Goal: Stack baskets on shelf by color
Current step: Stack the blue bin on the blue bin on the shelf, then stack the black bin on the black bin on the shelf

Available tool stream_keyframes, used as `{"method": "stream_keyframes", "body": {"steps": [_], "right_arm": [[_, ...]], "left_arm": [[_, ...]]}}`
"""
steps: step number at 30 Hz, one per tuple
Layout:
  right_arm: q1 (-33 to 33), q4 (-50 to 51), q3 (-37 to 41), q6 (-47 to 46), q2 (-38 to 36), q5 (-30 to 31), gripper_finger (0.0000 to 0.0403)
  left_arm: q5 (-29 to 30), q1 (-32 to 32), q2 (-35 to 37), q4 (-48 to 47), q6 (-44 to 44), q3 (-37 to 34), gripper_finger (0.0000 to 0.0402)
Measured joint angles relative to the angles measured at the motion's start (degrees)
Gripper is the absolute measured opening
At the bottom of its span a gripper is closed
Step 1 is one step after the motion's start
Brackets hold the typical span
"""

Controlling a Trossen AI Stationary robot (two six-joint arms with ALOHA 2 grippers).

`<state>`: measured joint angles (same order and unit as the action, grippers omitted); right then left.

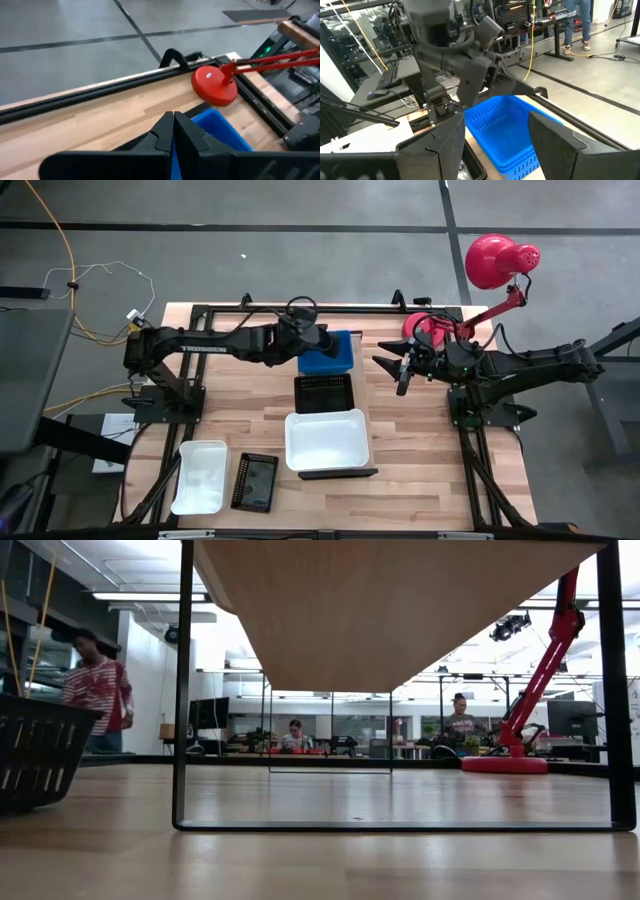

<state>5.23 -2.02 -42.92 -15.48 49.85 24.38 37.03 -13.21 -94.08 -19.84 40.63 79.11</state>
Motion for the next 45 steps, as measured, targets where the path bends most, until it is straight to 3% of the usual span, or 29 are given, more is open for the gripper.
{"method": "stream_keyframes", "body": {"steps": [5, 9, 12, 16, 18, 20, 26, 32, 38, 45], "right_arm": [[-0.01, -0.01, 0.00, -0.99, 0.02, -0.02, 0.0204], [-0.02, -0.14, 0.00, -0.99, 0.01, -0.02, 0.0204], [-0.02, -1.06, 0.00, -0.99, 0.02, -0.02, 0.0204], [-0.02, -2.59, 0.00, -0.99, 0.01, -0.16, 0.0204], [-0.02, -2.78, 0.00, -1.06, 0.01, -0.55, 0.0204], [0.00, -2.75, 0.00, -2.08, 0.00, -0.90, 0.0204], [0.00, -2.64, 0.00, -5.14, 0.02, -0.91, 0.0204], [-0.02, -2.60, 0.00, -5.47, 0.02, -0.82, 0.0204], [-0.02, -2.60, 0.00, -6.30, 0.00, -0.28, 0.0204], [-0.02, -2.51, 0.00, -8.07, 0.02, -0.15, 0.0204]], "left_arm": [[1.32, 0.00, 1.10, 0.70, -0.22, 0.03, 0.0000], [0.73, -0.04, 5.60, 3.09, -5.99, 0.02, 0.0000], [-4.02, 0.16, 11.08, 4.42, -14.44, 0.10, 0.0000], [-17.44, 2.09, 19.13, 3.84, -24.89, 0.11, 0.0000], [-21.13, 4.15, 23.02, 3.25, -26.33, -0.27, 0.0000], [-21.18, 6.87, 26.80, 3.28, -26.28, -2.37, 0.0000], [-12.89, 17.56, 37.14, 4.31, -23.00, -15.11, 0.0000], [-16.94, 25.57, 44.04, 1.63, -22.76, -23.80, 0.0001], [-25.54, 28.12, 43.84, -12.89, -20.13, -23.74, 0.0030], [-39.06, 31.29, 33.18, -18.39, -22.38, -23.65, 0.0111]]}}
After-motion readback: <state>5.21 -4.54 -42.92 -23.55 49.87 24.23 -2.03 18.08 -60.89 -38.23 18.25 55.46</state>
